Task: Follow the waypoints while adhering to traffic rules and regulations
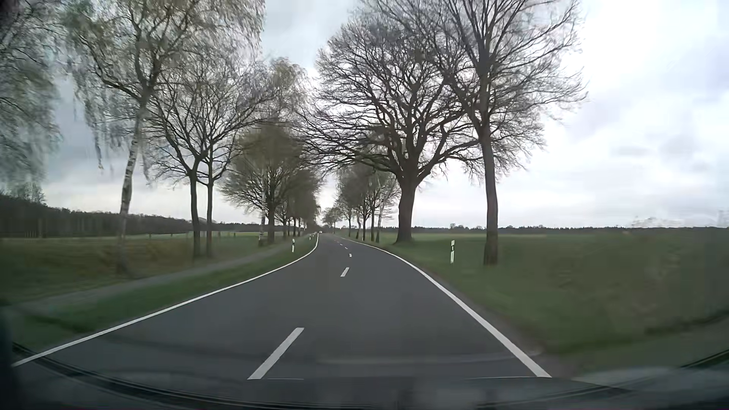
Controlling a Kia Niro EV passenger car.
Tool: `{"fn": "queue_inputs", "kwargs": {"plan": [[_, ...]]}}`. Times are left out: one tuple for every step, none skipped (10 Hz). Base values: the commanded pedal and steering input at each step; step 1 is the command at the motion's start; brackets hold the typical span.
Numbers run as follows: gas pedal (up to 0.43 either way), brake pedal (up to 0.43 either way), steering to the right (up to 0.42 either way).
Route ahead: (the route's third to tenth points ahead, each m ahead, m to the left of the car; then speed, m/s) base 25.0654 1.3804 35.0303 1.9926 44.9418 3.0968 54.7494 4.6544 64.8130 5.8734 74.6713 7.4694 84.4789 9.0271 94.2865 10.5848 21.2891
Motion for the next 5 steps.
{"fn": "queue_inputs", "kwargs": {"plan": [[0.189, 0.0, -0.016], [0.189, 0.0, -0.016], [0.189, 0.0, -0.017], [0.197, 0.0, -0.017], [0.197, 0.0, -0.022]]}}
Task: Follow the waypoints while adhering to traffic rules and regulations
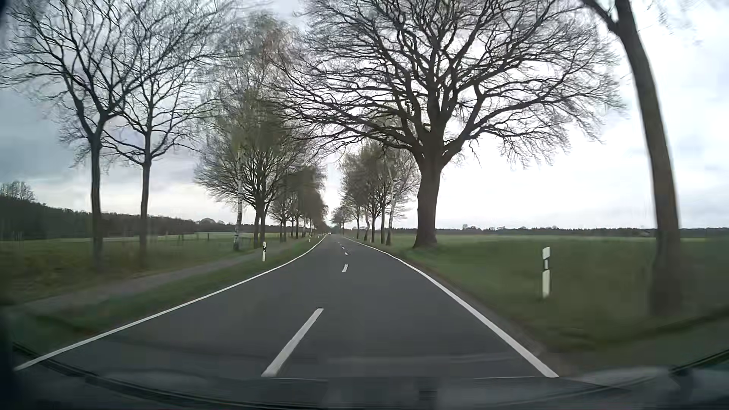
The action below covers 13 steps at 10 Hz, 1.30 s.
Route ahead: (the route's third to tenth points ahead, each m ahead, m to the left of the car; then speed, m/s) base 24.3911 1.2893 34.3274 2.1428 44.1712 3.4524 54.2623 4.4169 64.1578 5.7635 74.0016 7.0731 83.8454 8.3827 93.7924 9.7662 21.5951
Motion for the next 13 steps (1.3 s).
{"fn": "queue_inputs", "kwargs": {"plan": [[0.197, 0.0, -0.027], [0.197, 0.0, -0.028], [0.197, 0.0, -0.026], [0.197, 0.006, -0.021], [0.197, 0.0, -0.019], [0.197, 0.0, -0.019], [0.197, 0.0, -0.018], [0.197, 0.0, -0.019], [0.197, 0.0, -0.017], [0.197, 0.0, -0.015], [0.197, 0.0, -0.014], [0.197, 0.0, -0.015], [0.197, 0.0, -0.016]]}}
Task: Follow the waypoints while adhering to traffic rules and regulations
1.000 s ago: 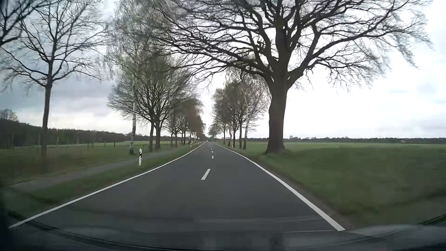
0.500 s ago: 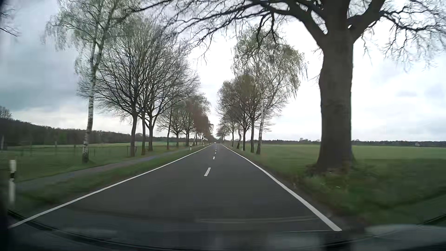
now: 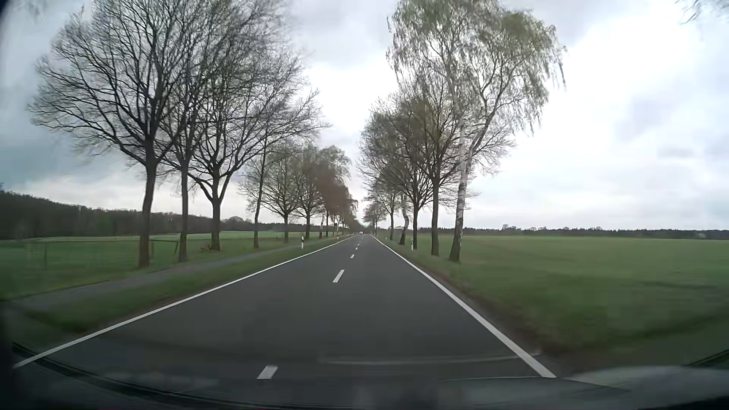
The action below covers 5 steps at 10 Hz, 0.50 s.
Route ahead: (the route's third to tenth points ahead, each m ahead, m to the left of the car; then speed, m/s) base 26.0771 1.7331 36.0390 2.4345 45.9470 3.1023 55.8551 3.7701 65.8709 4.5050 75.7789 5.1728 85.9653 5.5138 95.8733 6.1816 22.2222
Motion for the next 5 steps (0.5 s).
{"fn": "queue_inputs", "kwargs": {"plan": [[0.197, 0.0, -0.015], [0.197, 0.0, -0.015], [0.197, 0.0, -0.015], [0.197, 0.0, -0.015], [0.197, 0.0, -0.015]]}}
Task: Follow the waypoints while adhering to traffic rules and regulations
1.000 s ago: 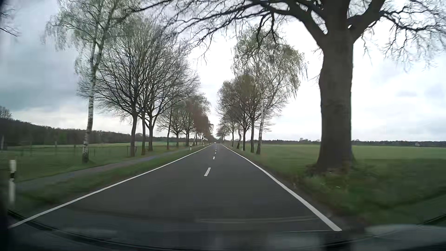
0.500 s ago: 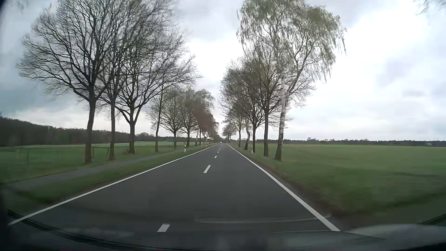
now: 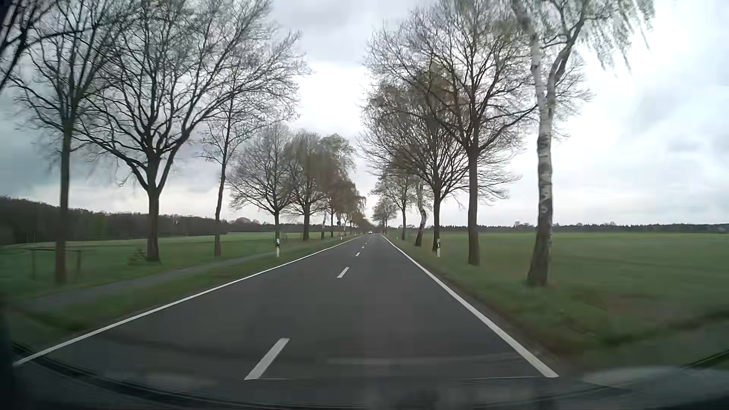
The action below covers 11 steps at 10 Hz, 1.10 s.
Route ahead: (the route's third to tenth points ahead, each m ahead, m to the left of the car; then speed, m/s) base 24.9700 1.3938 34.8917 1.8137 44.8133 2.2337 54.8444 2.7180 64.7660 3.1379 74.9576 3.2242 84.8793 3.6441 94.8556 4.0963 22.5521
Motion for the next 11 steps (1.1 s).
{"fn": "queue_inputs", "kwargs": {"plan": [[0.197, 0.0, -0.012], [0.197, 0.0, -0.005], [0.197, 0.0, -0.003], [0.189, 0.0, -0.003], [0.189, 0.0, -0.003], [0.189, 0.0, -0.003], [0.189, 0.0, -0.003], [0.189, 0.0, -0.003], [0.189, 0.0, -0.003], [0.177, 0.0, -0.003], [0.177, 0.0, -0.003]]}}
